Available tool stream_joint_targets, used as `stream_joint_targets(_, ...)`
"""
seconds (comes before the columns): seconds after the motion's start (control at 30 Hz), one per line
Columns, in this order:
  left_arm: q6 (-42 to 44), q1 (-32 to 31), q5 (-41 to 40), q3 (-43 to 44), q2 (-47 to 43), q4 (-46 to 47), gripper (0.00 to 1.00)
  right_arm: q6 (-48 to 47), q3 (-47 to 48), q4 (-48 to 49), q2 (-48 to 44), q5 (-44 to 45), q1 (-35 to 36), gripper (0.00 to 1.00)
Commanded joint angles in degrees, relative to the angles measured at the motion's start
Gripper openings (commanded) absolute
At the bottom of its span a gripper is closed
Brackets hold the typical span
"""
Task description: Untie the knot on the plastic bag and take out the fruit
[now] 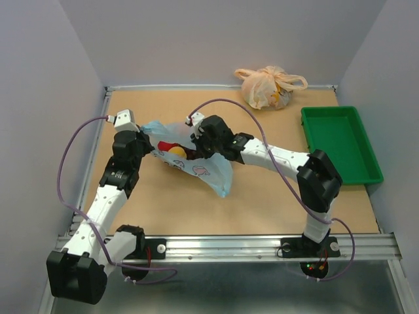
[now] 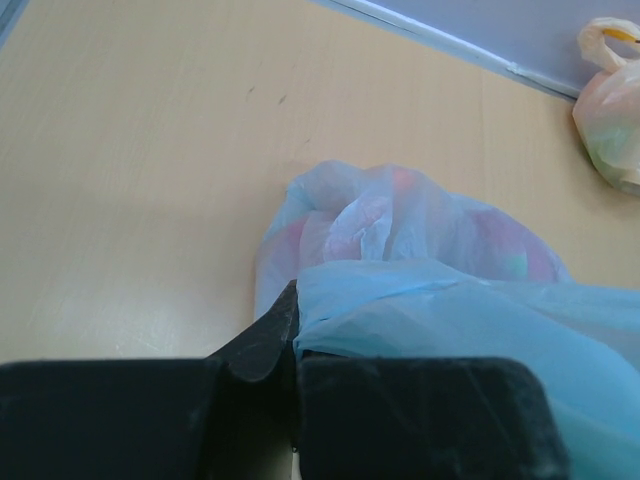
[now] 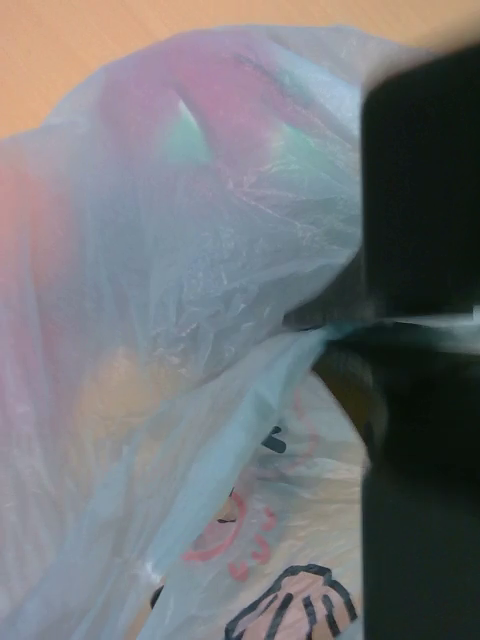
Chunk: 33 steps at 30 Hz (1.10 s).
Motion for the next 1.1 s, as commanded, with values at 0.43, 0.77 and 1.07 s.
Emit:
stream_joint_targets(0.43,0.59,-1.50,-1.43,1.98,2.56,-3.38,0.17,17.78,4.23,12.47,1.85,8.84,-11.97,0.01)
stream_joint_targets(0.77,-1.78,-2.11,7.81,-2.76,-12.82,-3.38,0.87,14.62,0.02,14.40,-2.63,1.89,-11.79,0.56)
stream_joint_targets(1.07,2.17,-2.46,11.94,-3.12,-12.48,-4.70,0.90,14.62,-10.87,14.31,-12.46,2.06,-8.37,0.92)
